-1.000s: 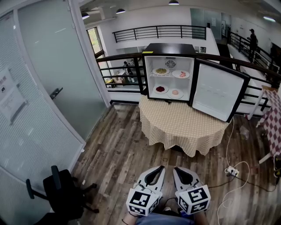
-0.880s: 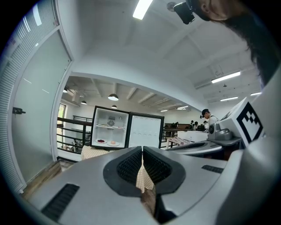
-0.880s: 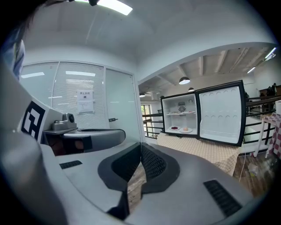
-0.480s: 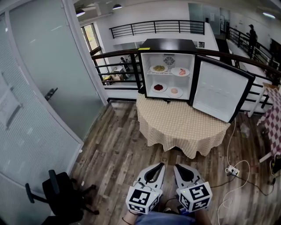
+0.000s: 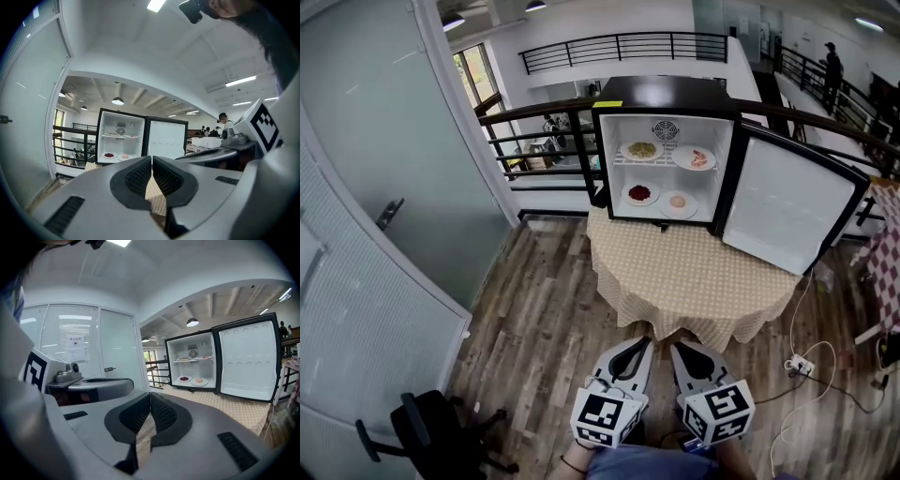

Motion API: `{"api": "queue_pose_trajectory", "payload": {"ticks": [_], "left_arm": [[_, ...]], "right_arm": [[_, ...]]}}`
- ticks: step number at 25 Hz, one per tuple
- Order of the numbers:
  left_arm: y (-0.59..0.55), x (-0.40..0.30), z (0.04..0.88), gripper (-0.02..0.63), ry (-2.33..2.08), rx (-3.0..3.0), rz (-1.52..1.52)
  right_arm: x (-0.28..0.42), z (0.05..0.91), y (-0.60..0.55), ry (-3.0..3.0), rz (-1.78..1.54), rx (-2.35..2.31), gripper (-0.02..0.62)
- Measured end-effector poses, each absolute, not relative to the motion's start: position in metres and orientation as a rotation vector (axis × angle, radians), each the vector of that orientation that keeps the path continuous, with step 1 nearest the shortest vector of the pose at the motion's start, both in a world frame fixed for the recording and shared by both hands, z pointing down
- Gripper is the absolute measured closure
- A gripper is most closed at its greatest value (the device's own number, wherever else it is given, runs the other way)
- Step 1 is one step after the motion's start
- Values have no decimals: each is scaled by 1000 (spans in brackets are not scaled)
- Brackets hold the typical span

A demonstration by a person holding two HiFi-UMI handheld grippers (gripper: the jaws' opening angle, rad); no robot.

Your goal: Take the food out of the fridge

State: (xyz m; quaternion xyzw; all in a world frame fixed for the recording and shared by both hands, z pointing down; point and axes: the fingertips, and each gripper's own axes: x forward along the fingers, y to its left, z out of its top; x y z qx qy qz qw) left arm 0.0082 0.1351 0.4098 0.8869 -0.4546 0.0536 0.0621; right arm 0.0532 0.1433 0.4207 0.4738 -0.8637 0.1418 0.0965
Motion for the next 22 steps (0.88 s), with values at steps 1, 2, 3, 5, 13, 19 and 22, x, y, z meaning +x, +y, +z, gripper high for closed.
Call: {"api": "queue_pose_trajectory", "payload": {"ticks": [1,2,3,5,13,19,22], "left_arm": [[124,5,409,588,-1367,2685,161],[115,1,409,588,-1357,2689,160],[105,-3,409,588,-1348,2690,161],[88,-11,410,588,-1335,2694,166],[29,-49,412,588,-1322,2694,154],[-1,-67,415,588,-1283,2711,151],[-11,-74,419,588,-1263,2717,157]], "right_arm": [[49,421,133,-2552,421,1409,578],[45,421,122,-2546,423,1415,577],[41,421,113,-2540,427,1421,577],[33,422,95,-2531,436,1430,578],[2,429,41,-2493,453,1458,577],[-15,431,12,-2471,459,1499,577],[-20,434,3,-2458,469,1526,577]]}}
